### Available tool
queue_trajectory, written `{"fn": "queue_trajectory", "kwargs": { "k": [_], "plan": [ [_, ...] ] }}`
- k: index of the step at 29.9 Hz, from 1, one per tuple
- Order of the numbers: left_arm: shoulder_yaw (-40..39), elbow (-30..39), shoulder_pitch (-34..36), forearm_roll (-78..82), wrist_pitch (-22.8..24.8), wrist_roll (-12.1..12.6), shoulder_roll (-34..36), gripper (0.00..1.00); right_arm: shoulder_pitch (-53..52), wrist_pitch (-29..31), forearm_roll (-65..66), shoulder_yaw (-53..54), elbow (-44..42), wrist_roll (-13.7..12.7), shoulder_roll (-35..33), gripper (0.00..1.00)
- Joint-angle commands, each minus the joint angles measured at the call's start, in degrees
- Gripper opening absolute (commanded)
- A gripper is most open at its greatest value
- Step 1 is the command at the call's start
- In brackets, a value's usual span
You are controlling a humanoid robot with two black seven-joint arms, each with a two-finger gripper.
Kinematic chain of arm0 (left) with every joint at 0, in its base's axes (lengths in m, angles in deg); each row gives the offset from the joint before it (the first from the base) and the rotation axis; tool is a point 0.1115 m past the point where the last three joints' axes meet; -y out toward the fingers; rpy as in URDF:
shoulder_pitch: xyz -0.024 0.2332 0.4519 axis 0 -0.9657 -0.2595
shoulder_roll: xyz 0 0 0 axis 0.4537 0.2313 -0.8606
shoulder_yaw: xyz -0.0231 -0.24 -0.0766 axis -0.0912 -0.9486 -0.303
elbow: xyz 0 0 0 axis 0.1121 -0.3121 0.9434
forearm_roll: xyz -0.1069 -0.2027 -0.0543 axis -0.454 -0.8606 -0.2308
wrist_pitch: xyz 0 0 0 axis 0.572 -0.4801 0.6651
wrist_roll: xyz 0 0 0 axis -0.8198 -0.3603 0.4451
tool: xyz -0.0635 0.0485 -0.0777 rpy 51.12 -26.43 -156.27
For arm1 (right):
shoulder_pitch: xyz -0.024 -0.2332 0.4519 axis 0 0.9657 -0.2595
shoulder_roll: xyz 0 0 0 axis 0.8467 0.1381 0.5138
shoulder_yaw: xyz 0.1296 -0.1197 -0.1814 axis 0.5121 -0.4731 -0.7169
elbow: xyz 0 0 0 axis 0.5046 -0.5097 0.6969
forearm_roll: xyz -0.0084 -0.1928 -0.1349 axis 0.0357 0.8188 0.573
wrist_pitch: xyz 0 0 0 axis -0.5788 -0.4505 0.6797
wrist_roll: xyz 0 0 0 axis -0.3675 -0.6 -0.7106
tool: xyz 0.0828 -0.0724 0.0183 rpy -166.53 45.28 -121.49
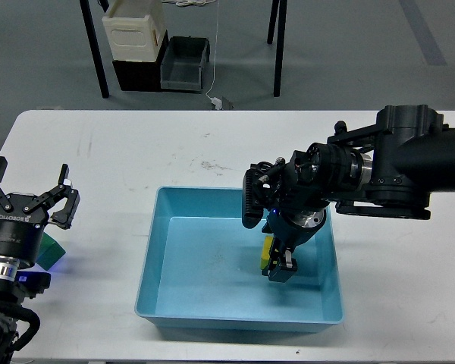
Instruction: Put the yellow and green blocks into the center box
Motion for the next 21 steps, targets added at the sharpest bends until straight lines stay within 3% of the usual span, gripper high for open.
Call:
{"fn": "queue_trajectory", "kwargs": {
  "k": [1, 6, 10, 15, 21],
  "plan": [
    [-0.1, -0.1, 1.4, 0.4, -2.1, 0.0, 2.8, 1.0, -0.7, -0.7, -2.3, 1.6, -1.3, 0.0, 0.0, 0.97],
    [-2.5, -0.1, 2.5, 0.6, -4.1, -1.7, 5.5, 1.0, -0.6, -0.9, -6.7, 9.0, -1.4, 0.0, -2.5, 0.97],
    [-6.0, -0.1, 2.6, 6.1, -3.4, -7.8, 7.0, 1.0, 3.0, -1.0, -9.0, 23.2, -1.5, 0.0, -7.0, 0.97],
    [-8.9, 0.0, 3.5, 22.7, -2.7, -10.8, 8.5, 1.0, 11.6, -1.0, -9.3, 43.5, -2.9, 0.0, -8.1, 0.97],
    [-11.5, -0.1, 5.2, 40.4, -2.5, -18.5, 13.0, 1.0, 21.9, -3.6, -9.3, 61.6, -2.5, 0.0, -8.1, 0.97]
  ]
}}
